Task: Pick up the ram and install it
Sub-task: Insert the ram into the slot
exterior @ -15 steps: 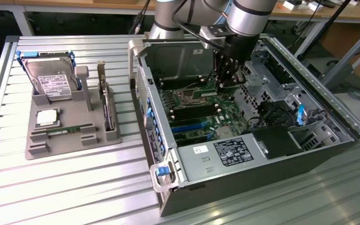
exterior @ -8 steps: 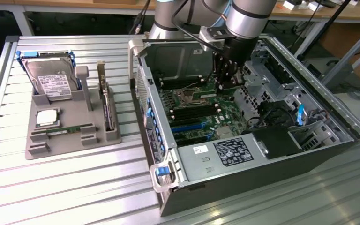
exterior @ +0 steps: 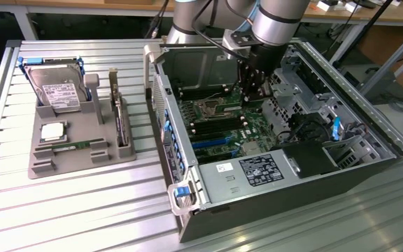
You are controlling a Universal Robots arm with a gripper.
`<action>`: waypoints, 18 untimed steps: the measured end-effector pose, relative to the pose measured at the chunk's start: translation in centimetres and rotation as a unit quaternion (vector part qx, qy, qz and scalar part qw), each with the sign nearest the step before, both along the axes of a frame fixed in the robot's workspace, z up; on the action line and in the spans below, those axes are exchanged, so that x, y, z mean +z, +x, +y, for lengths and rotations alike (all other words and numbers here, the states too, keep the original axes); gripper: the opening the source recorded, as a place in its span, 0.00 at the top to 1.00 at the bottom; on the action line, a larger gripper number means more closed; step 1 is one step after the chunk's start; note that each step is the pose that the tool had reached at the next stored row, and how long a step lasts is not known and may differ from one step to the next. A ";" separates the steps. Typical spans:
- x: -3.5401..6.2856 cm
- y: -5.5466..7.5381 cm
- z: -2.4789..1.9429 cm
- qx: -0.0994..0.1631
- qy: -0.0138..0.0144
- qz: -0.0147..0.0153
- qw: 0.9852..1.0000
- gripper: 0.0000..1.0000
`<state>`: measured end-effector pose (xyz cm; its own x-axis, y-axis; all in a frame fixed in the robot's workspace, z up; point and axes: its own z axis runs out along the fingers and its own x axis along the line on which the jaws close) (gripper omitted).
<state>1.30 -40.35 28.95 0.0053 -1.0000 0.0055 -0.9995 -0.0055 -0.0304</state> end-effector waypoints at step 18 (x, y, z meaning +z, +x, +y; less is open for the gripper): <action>-1.25 0.0 0.00 0.000 0.000 0.000 1.000 0.87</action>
